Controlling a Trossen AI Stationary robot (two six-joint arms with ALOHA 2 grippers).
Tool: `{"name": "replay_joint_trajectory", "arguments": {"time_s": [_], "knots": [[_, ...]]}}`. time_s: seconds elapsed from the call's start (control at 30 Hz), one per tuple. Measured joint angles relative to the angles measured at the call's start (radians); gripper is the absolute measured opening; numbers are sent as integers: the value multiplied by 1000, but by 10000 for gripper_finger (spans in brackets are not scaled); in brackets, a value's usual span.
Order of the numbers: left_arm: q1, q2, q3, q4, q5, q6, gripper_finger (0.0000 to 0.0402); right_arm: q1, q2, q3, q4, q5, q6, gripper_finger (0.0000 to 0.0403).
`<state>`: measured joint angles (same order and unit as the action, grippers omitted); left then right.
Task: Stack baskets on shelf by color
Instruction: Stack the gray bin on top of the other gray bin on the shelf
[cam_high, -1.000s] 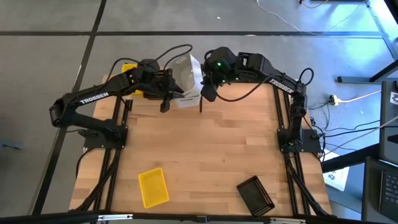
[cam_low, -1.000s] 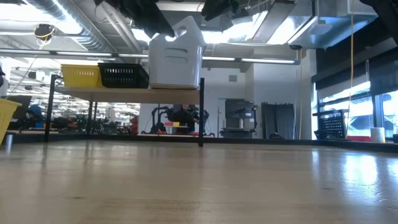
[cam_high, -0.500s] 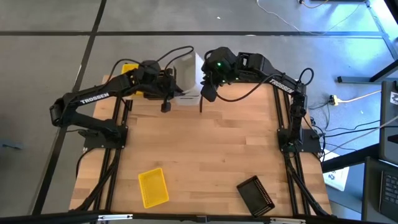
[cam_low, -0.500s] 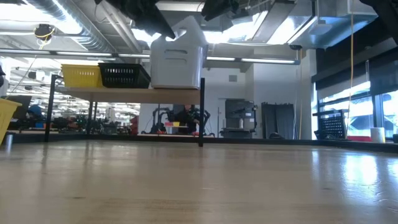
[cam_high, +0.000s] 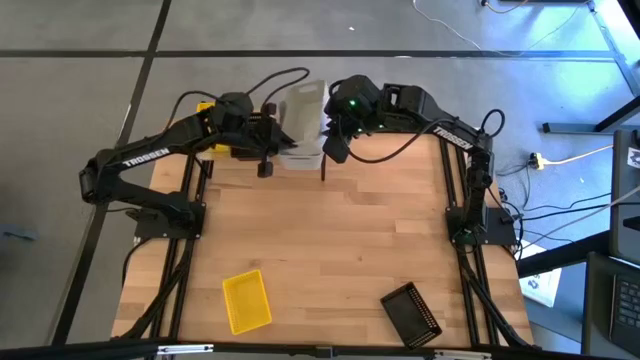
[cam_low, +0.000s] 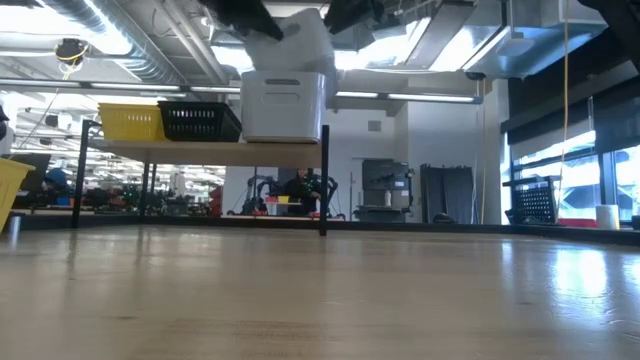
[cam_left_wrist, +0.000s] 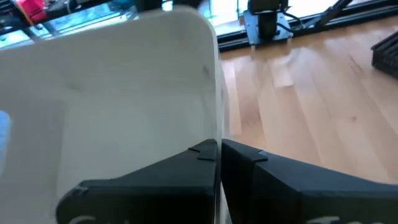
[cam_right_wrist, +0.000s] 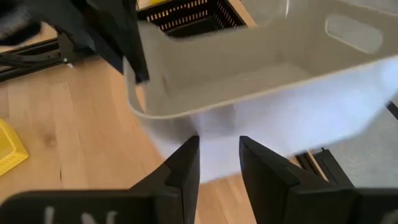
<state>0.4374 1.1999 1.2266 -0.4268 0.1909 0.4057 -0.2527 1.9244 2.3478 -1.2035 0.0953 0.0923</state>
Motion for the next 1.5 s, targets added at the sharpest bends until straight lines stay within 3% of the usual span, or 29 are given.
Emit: {"name": "replay_joint_trajectory", "arguments": {"time_s": [0.37, 0.73, 0.83, 1.17, 1.5], "knots": [[0, -1, 142, -222, -118, -9, 0, 0, 0, 0, 0, 0, 0, 112], [-45, 14, 149, -227, -152, 46, 0, 0, 0, 0, 0, 1, 2, 112], [-64, 47, 187, -275, -197, 50, 0, 0, 0, 0, 0, 1, 3, 112], [-63, 228, 475, -558, -200, 45, 0, 0, 0, 0, 0, 17, -11, 112], [-63, 283, 511, -588, -196, 8, 0, 1, -40, 4, 3, 47, -46, 112]]}}
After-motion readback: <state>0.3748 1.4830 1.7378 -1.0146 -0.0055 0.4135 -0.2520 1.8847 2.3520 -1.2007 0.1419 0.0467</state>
